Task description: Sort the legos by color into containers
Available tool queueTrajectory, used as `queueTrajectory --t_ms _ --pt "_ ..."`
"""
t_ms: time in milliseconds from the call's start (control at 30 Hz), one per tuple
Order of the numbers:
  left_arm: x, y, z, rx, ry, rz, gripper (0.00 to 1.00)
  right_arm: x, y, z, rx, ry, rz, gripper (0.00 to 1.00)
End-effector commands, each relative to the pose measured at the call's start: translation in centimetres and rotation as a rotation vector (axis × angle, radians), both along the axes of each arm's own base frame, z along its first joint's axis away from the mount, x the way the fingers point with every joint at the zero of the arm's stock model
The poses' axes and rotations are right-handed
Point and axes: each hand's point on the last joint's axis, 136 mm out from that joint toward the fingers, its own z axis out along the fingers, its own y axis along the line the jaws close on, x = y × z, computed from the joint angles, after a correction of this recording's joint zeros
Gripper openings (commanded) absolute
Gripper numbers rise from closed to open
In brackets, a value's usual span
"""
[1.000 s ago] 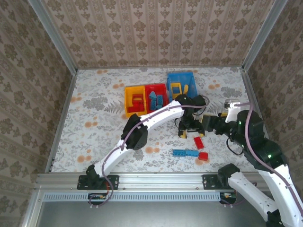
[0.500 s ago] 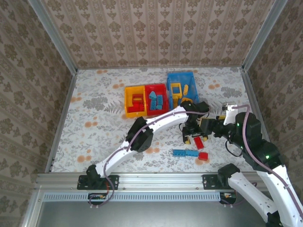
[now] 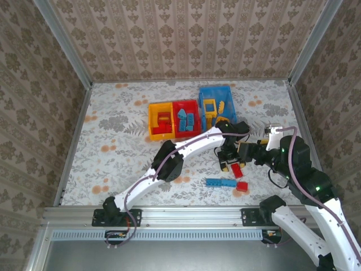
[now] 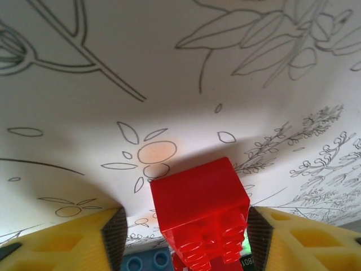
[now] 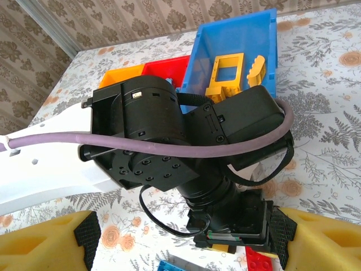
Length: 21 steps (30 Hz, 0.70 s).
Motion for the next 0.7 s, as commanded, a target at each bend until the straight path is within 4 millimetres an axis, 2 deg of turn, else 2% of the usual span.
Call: queueTrajectory --t_ms 0,100,333,467,567,667 --pt "-0.8 0.0 -2.5 0.046 0.043 0.022 0.52 -0.3 0.2 -0.2 0.017 0.001 0.011 0.82" --pt "-0.9 -0.1 -2.6 0.046 0.043 0.022 0.44 -0.2 0.3 -0.3 0.017 -0.001 0.012 0.82" --pt "0.2 0.5 -1.9 0.054 -0.014 0.031 0.36 -0.3 0.4 -0.8 0.014 0.013 0.018 0.82" --pt "2.7 1.1 0.3 0.015 -0.133 0.051 0.31 -0.4 0.7 -0.8 0.02 0.016 0.041 0.82" --pt "5.1 1.9 3.3 -0.013 -0.241 0.059 0.3 -0.6 1.1 -0.8 0.027 0.016 0.063 0.81" --pt "7.1 3.8 6.3 -0.011 -0.315 0.082 0.29 -0.6 1.8 -0.3 0.053 0.0 0.1 0.81"
